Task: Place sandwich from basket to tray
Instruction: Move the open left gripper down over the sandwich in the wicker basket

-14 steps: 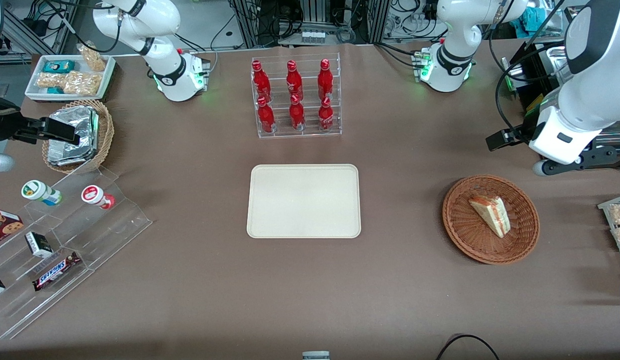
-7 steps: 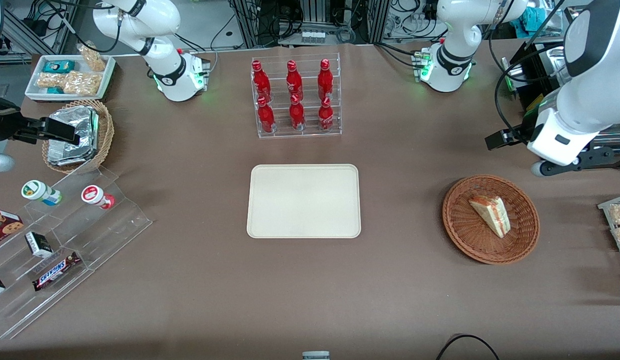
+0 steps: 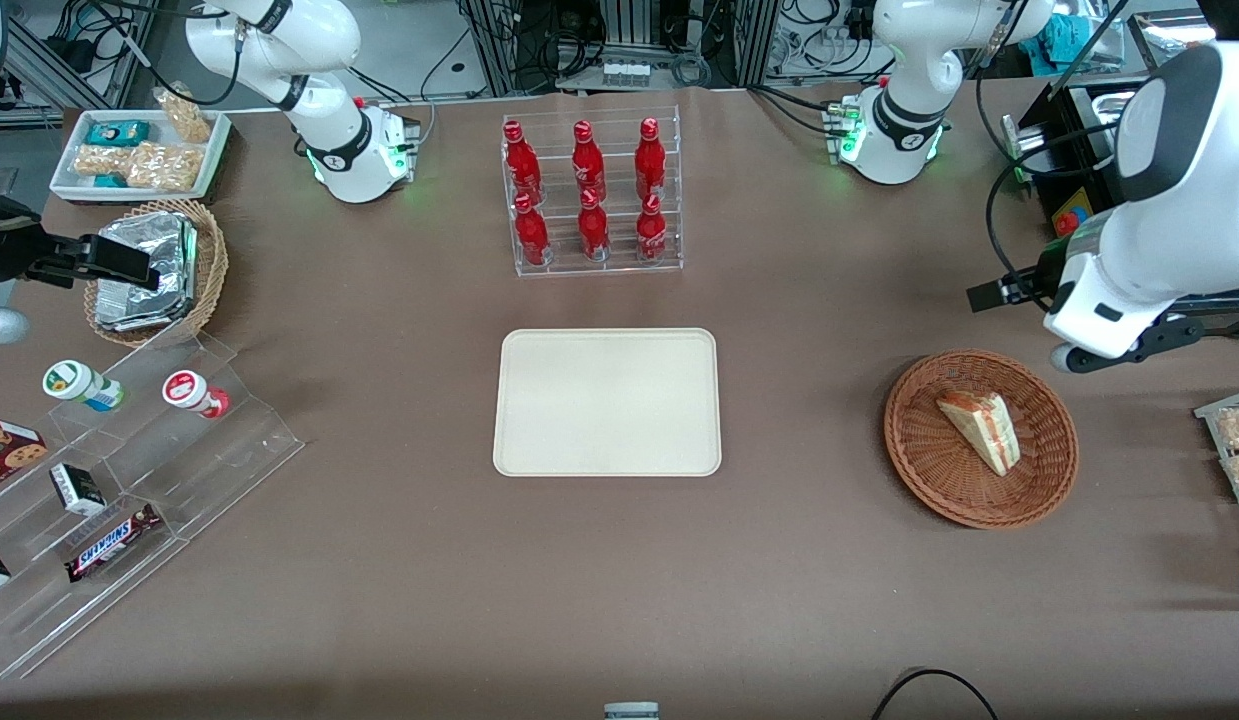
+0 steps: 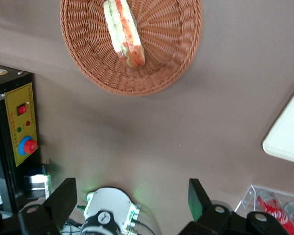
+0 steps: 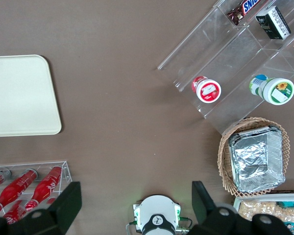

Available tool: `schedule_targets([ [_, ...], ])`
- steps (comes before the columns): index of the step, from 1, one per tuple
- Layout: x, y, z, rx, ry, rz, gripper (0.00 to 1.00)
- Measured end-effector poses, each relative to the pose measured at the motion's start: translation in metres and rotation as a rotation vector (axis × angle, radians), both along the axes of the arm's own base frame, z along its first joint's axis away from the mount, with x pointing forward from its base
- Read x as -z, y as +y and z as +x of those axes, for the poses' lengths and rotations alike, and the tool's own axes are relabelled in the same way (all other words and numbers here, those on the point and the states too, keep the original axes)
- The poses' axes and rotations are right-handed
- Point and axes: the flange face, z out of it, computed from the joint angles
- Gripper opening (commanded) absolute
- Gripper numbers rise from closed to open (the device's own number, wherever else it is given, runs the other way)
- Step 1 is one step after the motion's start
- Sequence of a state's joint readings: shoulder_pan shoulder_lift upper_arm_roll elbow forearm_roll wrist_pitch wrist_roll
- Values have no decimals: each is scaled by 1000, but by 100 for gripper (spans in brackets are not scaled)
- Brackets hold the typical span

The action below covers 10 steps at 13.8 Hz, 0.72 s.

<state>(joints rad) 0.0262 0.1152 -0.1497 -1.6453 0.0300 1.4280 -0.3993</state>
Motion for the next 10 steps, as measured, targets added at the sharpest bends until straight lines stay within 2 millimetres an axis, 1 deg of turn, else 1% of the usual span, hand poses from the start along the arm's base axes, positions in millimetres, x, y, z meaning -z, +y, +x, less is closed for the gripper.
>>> schedule_targets([
  [2, 27, 13, 4, -22, -17, -2, 100],
  [4, 52, 16, 4, -34, -30, -2, 100],
  [5, 62, 16, 4, -42, -37, -1, 100],
  [10, 92, 14, 6, -52, -94, -5, 100],
])
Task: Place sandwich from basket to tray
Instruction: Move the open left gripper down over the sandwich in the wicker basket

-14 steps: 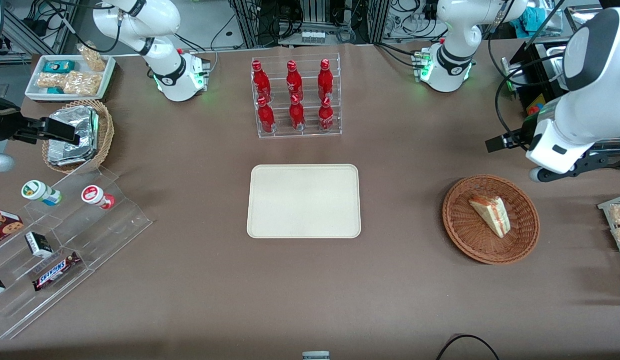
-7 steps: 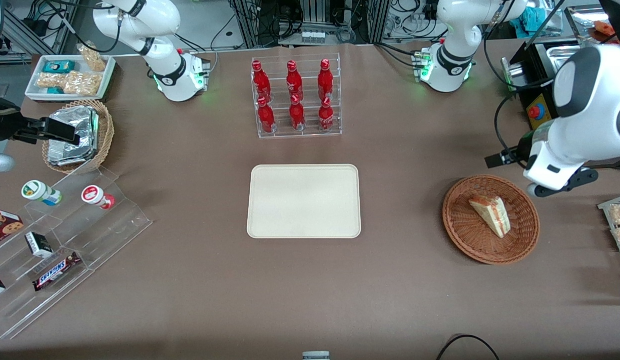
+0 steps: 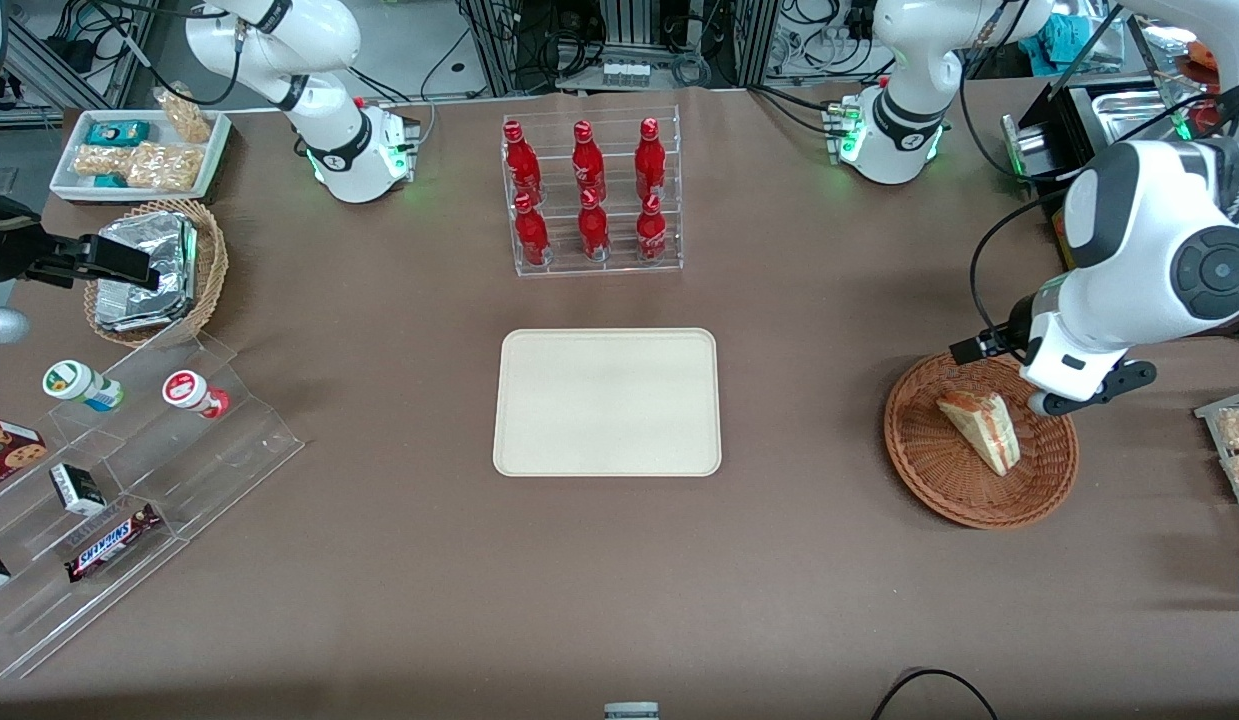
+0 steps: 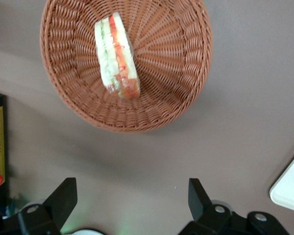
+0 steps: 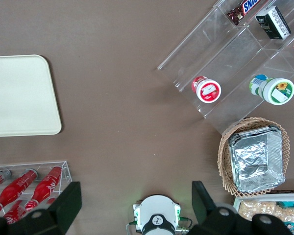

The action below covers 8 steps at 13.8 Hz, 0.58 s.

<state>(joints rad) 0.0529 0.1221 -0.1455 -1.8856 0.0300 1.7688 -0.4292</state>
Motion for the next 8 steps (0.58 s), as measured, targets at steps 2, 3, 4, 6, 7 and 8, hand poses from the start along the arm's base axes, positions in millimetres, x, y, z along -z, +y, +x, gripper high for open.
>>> schedule_targets([
  [2, 11, 0, -2, 0, -5, -1, 100],
  [3, 13, 0, -2, -1, -5, -1, 100],
  [4, 15, 0, -2, -2, -5, -1, 100],
  [6, 17, 0, -1, -8, -16, -1, 100],
  [7, 19, 1, 1, -15, -20, -1, 100],
  [8, 21, 1, 3, -25, -27, 0, 100],
])
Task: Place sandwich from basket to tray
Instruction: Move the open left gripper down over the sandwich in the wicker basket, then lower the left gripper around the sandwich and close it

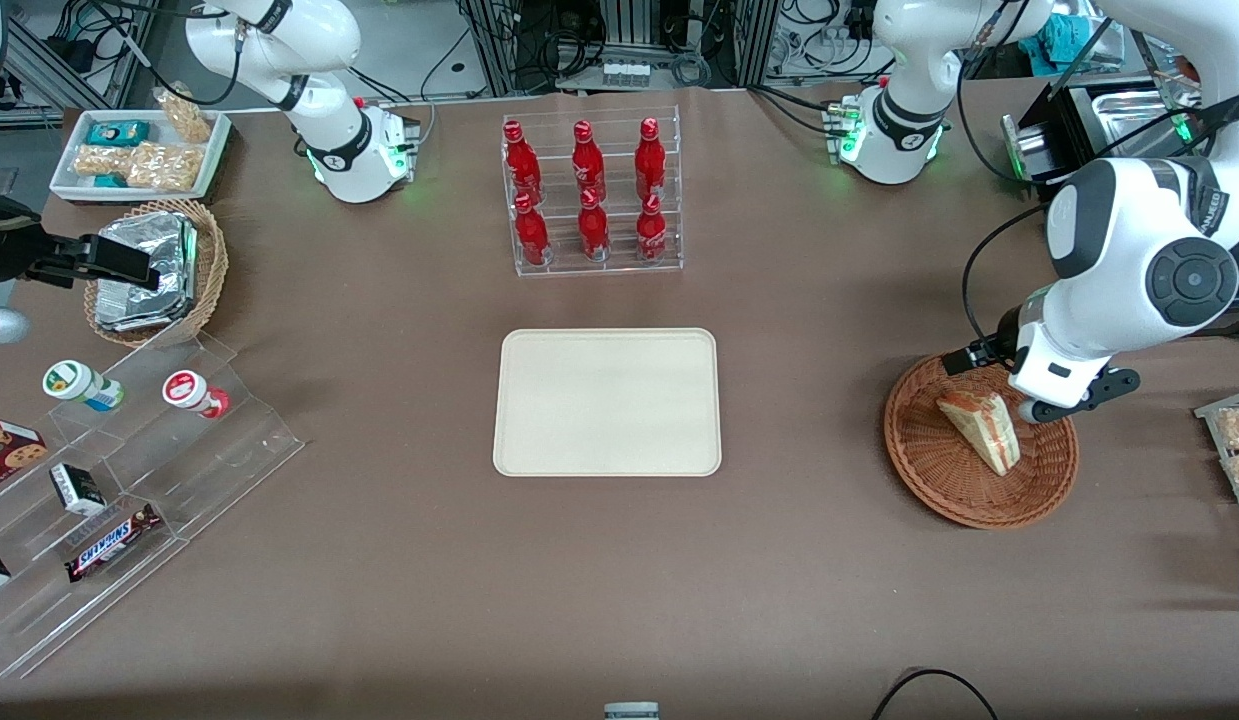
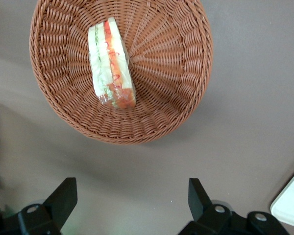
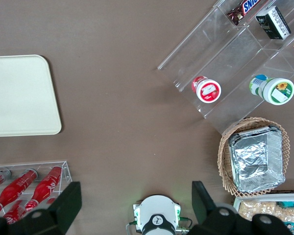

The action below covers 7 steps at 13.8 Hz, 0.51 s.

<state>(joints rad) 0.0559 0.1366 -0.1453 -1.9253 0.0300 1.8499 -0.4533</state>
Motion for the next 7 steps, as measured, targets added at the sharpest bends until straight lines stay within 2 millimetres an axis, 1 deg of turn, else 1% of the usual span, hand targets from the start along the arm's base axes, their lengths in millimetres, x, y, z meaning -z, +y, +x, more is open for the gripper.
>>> schedule_targets([
  [3, 8, 2, 5, -28, -13, 1, 100],
  [7, 20, 16, 12, -92, -38, 7, 100],
])
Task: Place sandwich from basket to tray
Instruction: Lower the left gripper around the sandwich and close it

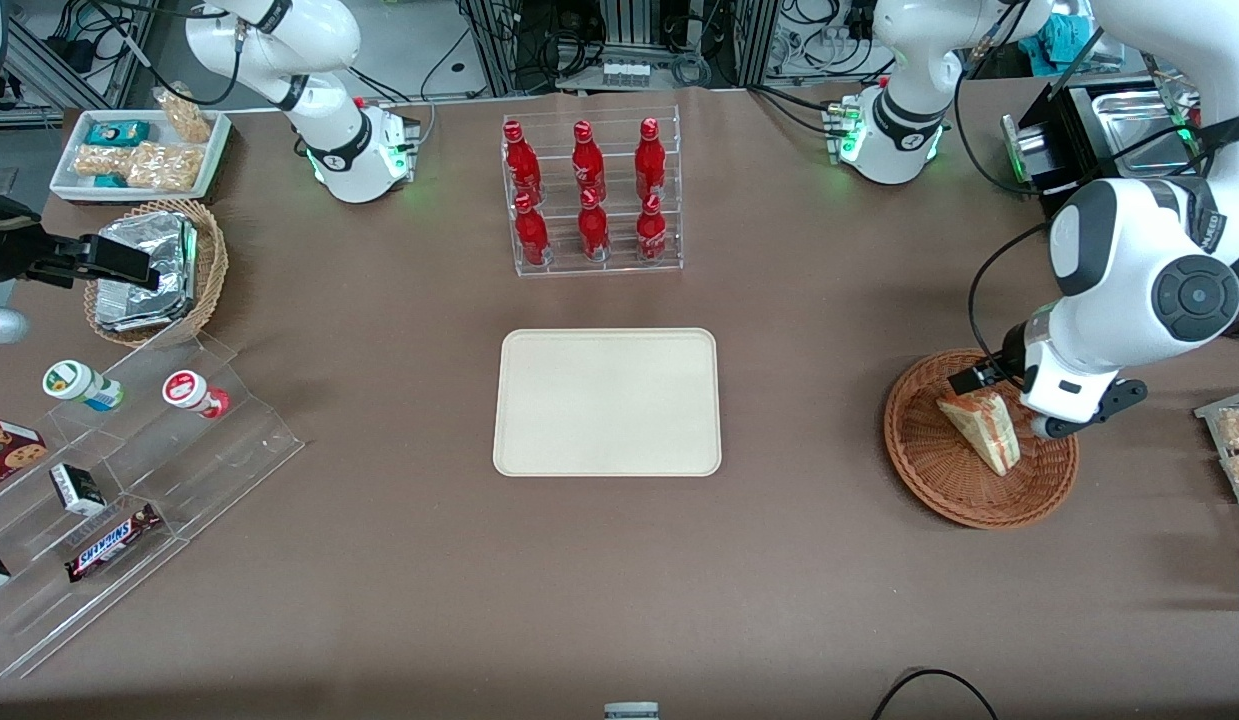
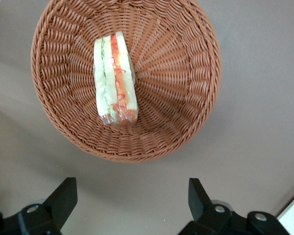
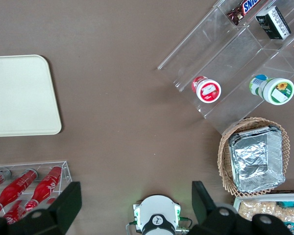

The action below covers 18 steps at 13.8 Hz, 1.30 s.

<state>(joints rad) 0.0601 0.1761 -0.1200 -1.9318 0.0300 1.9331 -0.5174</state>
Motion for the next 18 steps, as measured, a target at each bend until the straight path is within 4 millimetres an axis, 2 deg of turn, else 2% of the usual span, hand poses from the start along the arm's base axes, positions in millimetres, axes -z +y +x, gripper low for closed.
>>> schedule_targets([
  [6, 21, 0, 7, -146, -49, 14, 100],
  [11, 32, 2, 8, -180, -42, 19, 100],
  [14, 46, 21, 12, -229, -43, 24, 100],
  [18, 81, 43, 16, -272, -77, 21, 100],
])
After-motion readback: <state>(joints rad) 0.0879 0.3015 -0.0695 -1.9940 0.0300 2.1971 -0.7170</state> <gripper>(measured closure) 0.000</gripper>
